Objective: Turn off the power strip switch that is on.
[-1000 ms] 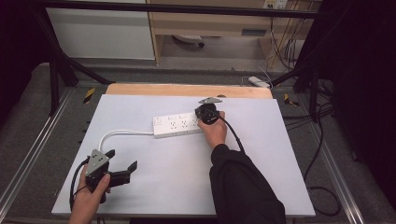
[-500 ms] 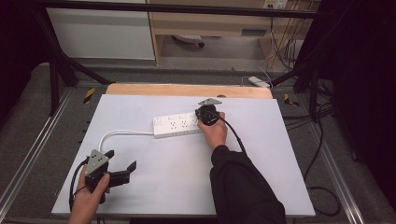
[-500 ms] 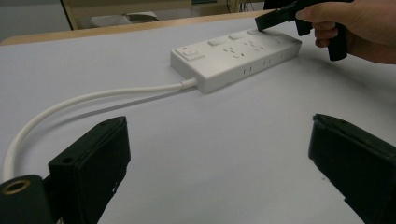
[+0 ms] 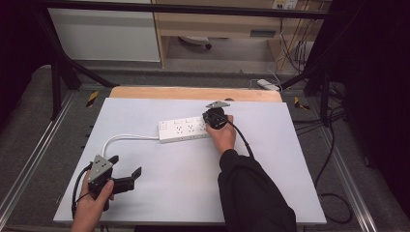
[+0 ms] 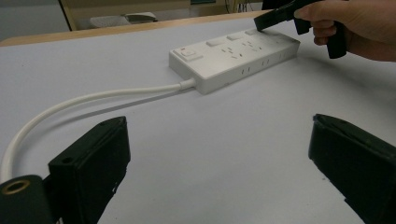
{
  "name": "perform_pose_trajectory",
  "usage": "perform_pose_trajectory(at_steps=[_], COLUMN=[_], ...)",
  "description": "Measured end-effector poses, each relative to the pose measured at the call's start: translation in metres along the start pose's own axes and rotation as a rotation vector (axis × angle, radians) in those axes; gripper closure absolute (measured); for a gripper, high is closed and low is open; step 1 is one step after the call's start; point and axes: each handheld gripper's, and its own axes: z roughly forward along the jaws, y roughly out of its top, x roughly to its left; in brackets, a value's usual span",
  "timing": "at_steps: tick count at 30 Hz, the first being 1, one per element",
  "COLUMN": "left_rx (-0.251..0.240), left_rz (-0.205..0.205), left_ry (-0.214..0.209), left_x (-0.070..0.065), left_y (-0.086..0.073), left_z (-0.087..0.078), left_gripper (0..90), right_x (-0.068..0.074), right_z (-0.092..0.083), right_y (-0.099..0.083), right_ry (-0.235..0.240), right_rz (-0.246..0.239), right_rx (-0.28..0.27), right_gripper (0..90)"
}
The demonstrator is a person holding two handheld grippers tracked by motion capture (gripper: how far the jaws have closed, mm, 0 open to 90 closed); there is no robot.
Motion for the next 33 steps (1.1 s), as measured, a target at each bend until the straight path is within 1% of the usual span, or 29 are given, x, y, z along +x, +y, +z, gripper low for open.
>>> perform_pose_trajectory(at_steps=[9, 13, 19, 22, 25, 33], left_rx=[0.001, 0.002, -0.001, -0.004, -0.007, -0.005], left_rz=[0.004, 0.003, 0.007, 0.012, 0.004, 0.004], left_ry=[0.009, 0.004, 0.012, 0.01, 0.011, 0.01], left_x=[0.001, 0.0, 0.0, -0.001, 0.0, 0.001], left_y=[0.0, 0.0, 0.0, 0.0, 0.0, 0.0], left_z=[0.0, 0.0, -0.001, -0.002, -0.002, -0.002], left_gripper=[5.5, 5.5, 5.5, 5.4, 5.5, 5.4], right_x=[0.0, -0.002, -0.004, -0.004, -0.003, -0.003], right_z=[-0.007, -0.015, -0.026, -0.03, -0.034, -0.045], right_y=[0.007, 0.011, 0.017, 0.019, 0.022, 0.027], right_ry=[0.005, 0.007, 0.009, 0.012, 0.017, 0.022], right_rz=[0.003, 0.003, 0.0, -0.003, -0.003, -0.008], right_rx=[-0.014, -0.017, -0.029, -0.031, -0.037, -0.045], right_gripper=[90.0, 90.0, 90.0, 90.0, 90.0, 90.0])
